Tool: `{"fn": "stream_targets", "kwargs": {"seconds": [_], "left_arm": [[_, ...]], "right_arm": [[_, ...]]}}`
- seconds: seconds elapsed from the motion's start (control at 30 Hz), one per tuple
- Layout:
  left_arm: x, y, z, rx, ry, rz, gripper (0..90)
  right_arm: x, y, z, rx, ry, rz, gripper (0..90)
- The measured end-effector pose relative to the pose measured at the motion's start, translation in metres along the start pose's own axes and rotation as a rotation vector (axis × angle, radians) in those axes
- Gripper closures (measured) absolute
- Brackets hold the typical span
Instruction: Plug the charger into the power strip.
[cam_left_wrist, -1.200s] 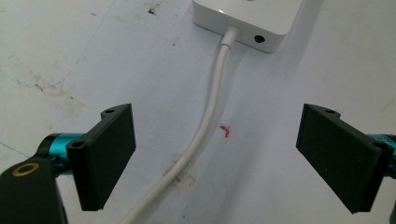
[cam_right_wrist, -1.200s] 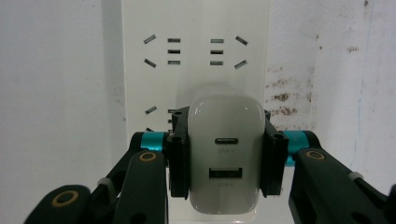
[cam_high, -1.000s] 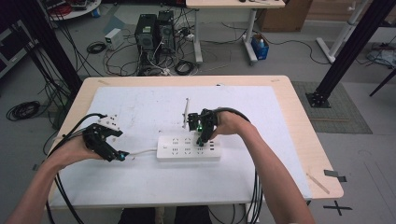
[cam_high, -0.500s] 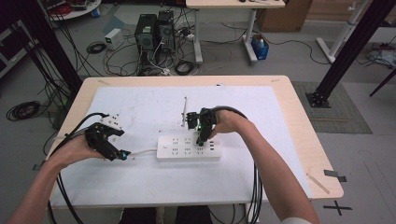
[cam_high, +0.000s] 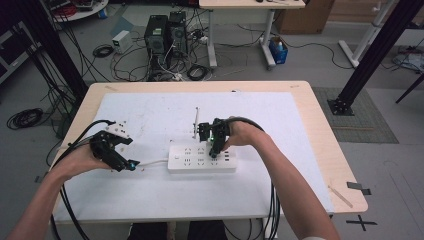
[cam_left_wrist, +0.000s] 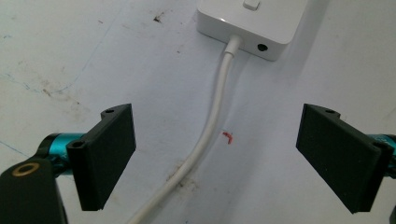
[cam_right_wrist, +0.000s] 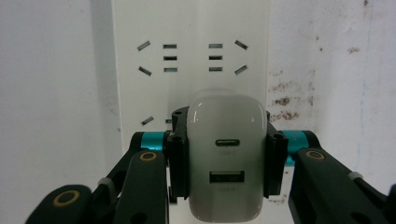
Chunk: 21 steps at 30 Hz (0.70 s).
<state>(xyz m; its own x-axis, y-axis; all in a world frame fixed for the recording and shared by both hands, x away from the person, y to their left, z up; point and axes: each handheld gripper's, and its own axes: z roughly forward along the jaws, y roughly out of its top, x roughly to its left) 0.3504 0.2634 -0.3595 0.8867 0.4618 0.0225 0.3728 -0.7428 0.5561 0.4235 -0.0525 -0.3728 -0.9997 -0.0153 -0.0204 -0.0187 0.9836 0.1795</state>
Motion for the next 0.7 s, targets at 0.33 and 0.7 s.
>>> {"fn": "stream_targets", "kwargs": {"seconds": [0.33, 0.7], "left_arm": [[0.002, 0.003, -0.011, -0.005, 0.015, 0.012, 12.1], [0.005, 0.001, -0.013, -0.010, 0.017, 0.008, 12.0]], "right_arm": [[0.002, -0.005, 0.000, -0.042, -0.012, 0.005, 62.4], [0.000, -0.008, -0.002, -0.082, -0.002, 0.040, 53.0]]}}
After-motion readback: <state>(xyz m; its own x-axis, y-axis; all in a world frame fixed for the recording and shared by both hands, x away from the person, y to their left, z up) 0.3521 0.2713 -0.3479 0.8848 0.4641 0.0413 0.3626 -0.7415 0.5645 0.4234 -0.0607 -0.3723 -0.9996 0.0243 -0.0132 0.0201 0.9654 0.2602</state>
